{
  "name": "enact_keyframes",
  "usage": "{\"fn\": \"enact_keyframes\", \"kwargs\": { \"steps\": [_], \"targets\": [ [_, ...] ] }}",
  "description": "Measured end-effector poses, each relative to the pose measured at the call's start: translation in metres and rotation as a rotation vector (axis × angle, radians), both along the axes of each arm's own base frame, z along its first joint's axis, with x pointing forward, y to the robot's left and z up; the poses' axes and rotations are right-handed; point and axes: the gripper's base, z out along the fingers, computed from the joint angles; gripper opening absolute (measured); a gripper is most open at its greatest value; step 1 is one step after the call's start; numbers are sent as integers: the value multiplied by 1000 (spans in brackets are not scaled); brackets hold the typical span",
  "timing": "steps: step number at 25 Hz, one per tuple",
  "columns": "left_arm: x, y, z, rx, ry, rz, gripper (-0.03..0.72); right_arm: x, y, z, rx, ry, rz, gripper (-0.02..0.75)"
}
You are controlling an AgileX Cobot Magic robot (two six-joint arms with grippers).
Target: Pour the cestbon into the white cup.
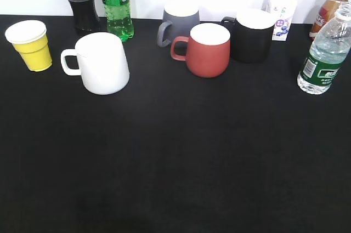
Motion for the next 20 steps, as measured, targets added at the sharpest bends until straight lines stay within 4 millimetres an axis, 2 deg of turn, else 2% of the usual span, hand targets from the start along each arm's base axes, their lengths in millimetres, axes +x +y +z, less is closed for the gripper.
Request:
{"fn": "enact_keyframes", "kwargs": {
  "steps": [16, 18, 20],
  "targets": [
    [3, 0, 2, 0, 12, 0, 560, 0, 0, 0, 0, 0, 0, 591],
    [17, 0, 31, 4, 0, 1, 560, 0, 0, 0, 0, 0, 0, 591],
    [44, 0, 79, 68, -83, -21, 560, 0, 0, 0, 0, 0, 0, 591]
  ]
}}
